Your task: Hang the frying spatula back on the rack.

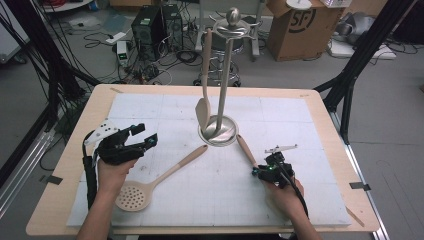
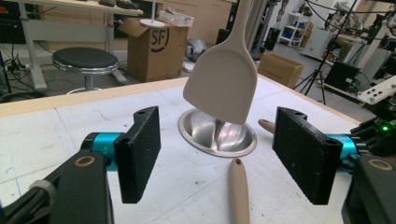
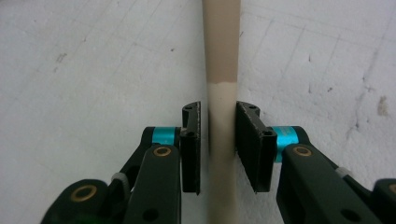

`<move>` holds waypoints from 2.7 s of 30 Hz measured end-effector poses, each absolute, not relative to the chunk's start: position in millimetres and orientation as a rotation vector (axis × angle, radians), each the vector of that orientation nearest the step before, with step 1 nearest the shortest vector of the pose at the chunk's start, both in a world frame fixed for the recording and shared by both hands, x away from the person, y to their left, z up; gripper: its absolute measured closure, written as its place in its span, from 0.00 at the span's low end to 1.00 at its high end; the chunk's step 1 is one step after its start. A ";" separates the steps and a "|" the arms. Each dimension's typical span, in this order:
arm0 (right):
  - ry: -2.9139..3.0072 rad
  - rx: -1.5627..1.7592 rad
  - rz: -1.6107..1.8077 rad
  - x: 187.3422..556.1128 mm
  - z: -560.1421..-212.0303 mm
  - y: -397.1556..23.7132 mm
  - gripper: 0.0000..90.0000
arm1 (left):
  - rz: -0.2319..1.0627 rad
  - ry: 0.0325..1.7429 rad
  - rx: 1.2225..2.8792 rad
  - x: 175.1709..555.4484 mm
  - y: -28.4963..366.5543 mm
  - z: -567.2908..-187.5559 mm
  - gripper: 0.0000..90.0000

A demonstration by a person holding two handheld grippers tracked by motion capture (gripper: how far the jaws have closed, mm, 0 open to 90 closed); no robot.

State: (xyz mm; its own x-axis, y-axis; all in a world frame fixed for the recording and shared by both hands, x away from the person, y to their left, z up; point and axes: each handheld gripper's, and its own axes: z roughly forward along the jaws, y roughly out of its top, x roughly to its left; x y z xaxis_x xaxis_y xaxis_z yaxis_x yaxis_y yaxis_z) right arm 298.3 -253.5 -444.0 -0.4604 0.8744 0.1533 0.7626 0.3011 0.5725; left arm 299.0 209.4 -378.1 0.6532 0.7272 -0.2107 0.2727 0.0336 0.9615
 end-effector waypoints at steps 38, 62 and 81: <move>2.274 1.371 1.139 295.1 -427.2 -253.7 0.86 | 0.432 0.853 1.551 301.7 207.6 -378.1 0.37; 2.086 1.225 1.420 310.8 -362.7 -258.3 0.86 | 0.435 0.859 1.545 301.6 209.3 -378.1 0.37; 1.968 1.149 1.647 330.9 -327.2 -251.2 0.86 | 0.438 0.860 1.536 300.8 211.4 -376.9 0.37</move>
